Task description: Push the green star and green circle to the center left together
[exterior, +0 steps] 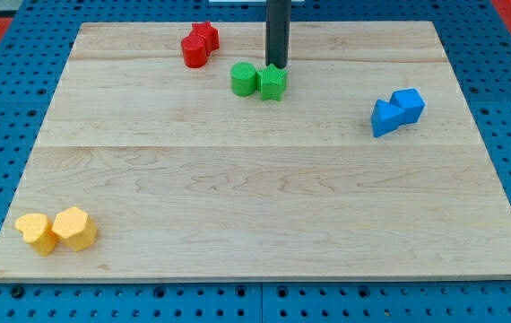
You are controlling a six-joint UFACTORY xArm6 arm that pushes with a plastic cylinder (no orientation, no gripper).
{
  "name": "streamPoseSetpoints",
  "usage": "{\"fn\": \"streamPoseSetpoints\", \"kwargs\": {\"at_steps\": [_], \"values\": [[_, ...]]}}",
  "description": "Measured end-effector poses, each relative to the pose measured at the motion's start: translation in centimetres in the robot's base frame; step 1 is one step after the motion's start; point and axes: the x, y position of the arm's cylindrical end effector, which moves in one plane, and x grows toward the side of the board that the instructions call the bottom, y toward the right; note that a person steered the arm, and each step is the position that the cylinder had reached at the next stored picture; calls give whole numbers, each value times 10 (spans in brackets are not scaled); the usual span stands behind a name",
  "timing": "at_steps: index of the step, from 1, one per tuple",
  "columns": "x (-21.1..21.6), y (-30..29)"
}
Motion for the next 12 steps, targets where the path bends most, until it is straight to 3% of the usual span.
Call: {"fn": "streamPoseSetpoints", "kwargs": {"at_steps": [1, 2, 4, 6, 7, 8, 10, 12], "values": [[25, 65], [49, 34], [19, -103], [4, -96], [-28, -110], [-34, -148], [0, -164], [-21, -154]]}}
